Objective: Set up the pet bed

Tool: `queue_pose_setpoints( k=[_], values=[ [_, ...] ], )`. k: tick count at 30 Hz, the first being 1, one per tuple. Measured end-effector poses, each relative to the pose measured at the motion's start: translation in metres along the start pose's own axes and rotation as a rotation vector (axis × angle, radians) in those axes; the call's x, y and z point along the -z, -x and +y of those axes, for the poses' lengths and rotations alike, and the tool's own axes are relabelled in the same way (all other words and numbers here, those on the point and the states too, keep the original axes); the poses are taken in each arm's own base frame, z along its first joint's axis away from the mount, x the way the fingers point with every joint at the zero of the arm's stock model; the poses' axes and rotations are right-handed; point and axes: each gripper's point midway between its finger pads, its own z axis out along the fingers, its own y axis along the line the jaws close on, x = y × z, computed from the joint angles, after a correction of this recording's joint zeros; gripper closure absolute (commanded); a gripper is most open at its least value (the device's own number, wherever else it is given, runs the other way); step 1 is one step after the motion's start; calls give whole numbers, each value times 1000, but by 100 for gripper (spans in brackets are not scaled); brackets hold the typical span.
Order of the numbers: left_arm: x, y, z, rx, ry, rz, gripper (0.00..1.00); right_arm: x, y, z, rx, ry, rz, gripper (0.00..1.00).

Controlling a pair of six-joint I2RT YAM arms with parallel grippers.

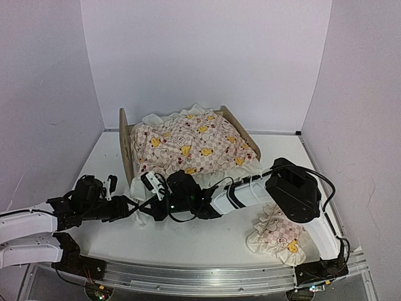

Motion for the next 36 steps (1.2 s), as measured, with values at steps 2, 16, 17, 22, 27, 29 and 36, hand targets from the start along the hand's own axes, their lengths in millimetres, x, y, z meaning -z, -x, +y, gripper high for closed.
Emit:
queue_pose_setpoints(
  k=[2,16,17,22,27,29,36],
  values=[
    [0,7,6,6,36,-42,58,0,-1,2,-3,9,3,100],
    [-21,34,21,36,55,-138,77,-1,-3,10,-12,50,15,100],
    [-21,35,20,35,45,-139,76,-1,-3,10,-13,50,16,100],
    [-27,34,15,31,18,-129,74,-1,-3,11,-15,55,15,100],
    [-36,29,21,33,42,-97,79,0,-3,12,-18,61,14,100],
    [-37,31,21,29,46,-103,81,0,-3,12,-19,62,14,100],
    [-36,40,21,7,58,-133,79,0,-3,13,-24,67,16,100]
  ],
)
